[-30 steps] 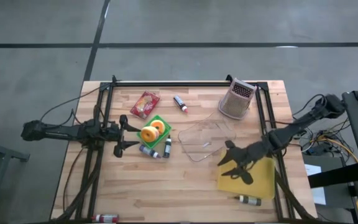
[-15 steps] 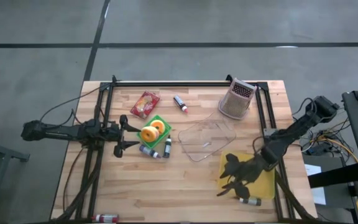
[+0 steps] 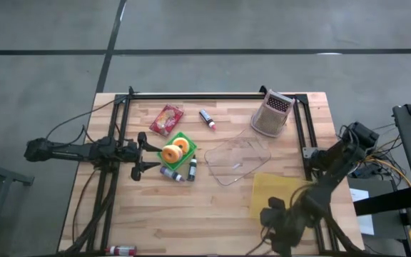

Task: Pick & Place Food Item
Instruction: Put the bottom black food coloring bottle into the transparent bin

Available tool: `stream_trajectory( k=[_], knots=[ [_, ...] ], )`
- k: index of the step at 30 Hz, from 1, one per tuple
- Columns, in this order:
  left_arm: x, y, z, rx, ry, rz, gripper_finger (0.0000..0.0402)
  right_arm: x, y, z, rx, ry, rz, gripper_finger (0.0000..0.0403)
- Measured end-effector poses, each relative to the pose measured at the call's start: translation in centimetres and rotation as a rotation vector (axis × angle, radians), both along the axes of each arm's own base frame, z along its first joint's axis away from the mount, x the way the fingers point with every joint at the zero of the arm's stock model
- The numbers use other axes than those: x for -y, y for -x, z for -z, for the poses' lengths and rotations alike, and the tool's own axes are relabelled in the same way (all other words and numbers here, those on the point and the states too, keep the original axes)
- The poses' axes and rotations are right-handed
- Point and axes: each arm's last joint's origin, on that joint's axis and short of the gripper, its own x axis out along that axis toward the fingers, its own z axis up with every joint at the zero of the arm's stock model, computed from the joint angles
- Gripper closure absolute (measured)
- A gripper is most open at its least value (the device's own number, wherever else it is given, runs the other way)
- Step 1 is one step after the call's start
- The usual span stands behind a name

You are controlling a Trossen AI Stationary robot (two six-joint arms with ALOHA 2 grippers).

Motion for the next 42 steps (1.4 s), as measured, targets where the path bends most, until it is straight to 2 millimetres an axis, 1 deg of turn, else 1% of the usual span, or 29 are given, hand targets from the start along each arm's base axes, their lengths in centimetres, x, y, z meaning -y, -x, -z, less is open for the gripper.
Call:
stream_trajectory(
  k=[3,5,8,10,15,18,20,26,33,42],
  knots=[
    [0.0,0.0,0.1,-0.006,0.0,0.0,0.014,-1.8,0.1,-0.7,-0.051,0.012,0.024,0.0188],
    [0.0,0.0,0.1,-0.008,0.0,0.0,0.014,-3.2,0.1,-0.6,-0.08,0.013,0.043,0.0188],
    [0.0,0.0,0.1,-0.012,-0.001,0.0,0.014,-5.0,0.0,0.2,-0.136,0.031,0.075,0.0188],
    [0.0,-0.1,0.1,-0.014,-0.001,0.0,0.014,-6.0,0.0,1.1,-0.207,0.041,0.1,0.0188],
    [0.0,-0.1,0.2,-0.018,-0.001,0.001,0.014,-7.5,0.1,3.2,-0.416,0.078,0.169,0.0188],
    [0.0,-0.1,0.2,-0.017,-0.002,0.002,0.014,-8.2,0.1,4.1,-0.465,0.122,0.18,0.0188],
    [0.0,-0.1,0.1,-0.016,-0.003,0.002,0.014,-8.5,0.0,4.3,-0.48,0.133,0.187,0.0188],
    [0.0,-0.1,0.2,-0.017,-0.014,0.004,0.014,-8.8,0.3,4.3,-0.55,0.178,0.218,0.0188],
    [0.0,-0.1,0.2,-0.018,-0.017,0.004,0.014,-8.7,2.2,4.5,-0.529,0.301,0.212,0.0188],
    [0.0,-0.1,0.2,-0.019,-0.02,0.004,0.014,-7.7,3.0,5.3,-0.546,0.404,0.233,0.0188]
  ],
)
